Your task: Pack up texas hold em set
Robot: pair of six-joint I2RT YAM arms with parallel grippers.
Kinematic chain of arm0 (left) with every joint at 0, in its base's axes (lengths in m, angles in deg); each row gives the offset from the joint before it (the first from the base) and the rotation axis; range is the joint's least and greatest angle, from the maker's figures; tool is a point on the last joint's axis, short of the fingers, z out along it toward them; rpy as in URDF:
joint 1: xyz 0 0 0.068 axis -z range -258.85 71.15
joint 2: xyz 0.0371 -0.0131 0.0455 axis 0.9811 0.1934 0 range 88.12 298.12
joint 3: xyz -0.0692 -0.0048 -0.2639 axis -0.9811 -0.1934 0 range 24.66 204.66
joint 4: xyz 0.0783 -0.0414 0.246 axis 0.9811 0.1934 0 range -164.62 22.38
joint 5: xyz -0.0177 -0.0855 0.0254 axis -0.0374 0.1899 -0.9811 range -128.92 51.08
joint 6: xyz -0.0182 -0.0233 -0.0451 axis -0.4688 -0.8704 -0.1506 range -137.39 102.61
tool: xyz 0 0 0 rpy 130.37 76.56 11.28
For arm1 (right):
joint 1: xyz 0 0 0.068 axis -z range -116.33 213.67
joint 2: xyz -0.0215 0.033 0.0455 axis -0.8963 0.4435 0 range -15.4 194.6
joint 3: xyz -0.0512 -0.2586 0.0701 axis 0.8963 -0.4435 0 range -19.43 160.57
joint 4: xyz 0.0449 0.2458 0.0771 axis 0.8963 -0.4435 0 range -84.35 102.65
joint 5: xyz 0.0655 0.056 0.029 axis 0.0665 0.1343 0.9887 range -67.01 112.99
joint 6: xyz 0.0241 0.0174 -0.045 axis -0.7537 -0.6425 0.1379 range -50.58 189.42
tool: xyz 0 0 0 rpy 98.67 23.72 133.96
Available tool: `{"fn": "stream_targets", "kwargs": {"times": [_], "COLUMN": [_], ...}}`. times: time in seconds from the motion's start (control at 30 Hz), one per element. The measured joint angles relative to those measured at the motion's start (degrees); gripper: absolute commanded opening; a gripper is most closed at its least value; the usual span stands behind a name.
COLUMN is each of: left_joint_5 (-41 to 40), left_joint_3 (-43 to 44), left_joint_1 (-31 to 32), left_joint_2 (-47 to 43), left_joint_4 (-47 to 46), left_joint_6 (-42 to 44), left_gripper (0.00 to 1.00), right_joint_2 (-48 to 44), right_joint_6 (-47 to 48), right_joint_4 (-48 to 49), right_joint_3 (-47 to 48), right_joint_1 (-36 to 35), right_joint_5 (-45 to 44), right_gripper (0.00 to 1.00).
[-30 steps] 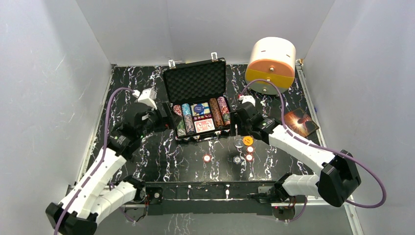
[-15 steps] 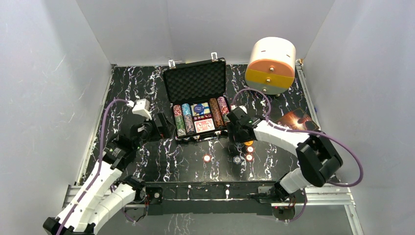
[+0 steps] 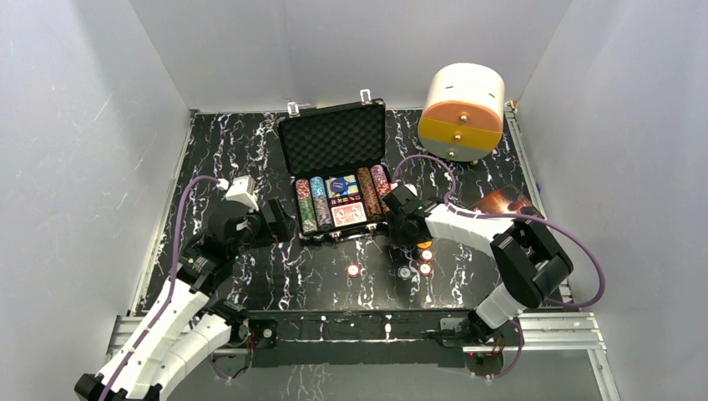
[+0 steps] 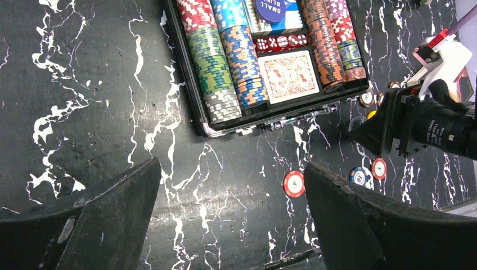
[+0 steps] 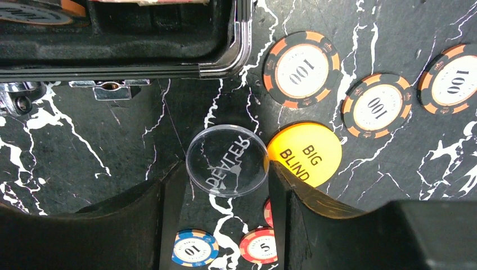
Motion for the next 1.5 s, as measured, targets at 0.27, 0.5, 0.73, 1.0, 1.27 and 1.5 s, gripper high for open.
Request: {"fn": "stream_targets", "kwargs": {"times": [0.27, 0.5, 0.73, 1.0, 1.27, 1.5], "left_joint_5": [-0.17, -0.20, -0.22, -0.22, -0.22, -1.01], "left_joint_3": [0.00, 0.00, 0.00, 0.00, 0.00, 0.00], "left_joint_1": [0.00, 0.00, 0.00, 0.00, 0.00, 0.00], "left_joint_2": [0.02, 0.13, 0.22, 0.59, 1.88, 2.69], "left_joint_4": [0.00, 0.02, 0.02, 0.02, -0.04, -0.24], "left_joint_6": [-0.02, -0.04, -0.17, -0.24, -0.57, -1.03], "left_gripper": [0.99, 0.98, 0.98, 0.98, 0.98, 0.98], "right_joint_2": [0.22, 0.94, 1.90, 2.71, -3.28, -11.34], "right_joint_6": [0.87, 1.99, 2.21, 2.03, 1.99, 1.73], "right_joint_4": [1.44, 3.93, 4.87, 4.76, 2.54, 2.23], "right_joint_3": [0.00, 0.02, 0.72, 1.53, 1.36, 4.81], "right_joint_1": [-0.59, -0.94, -0.96, -1.51, -1.88, -1.88], "right_joint_5": [0.15, 5.27, 5.51, 3.06, 3.54, 5.81], "right_gripper": [0.65, 0.62, 0.64, 0.54, 0.54, 0.55]}}
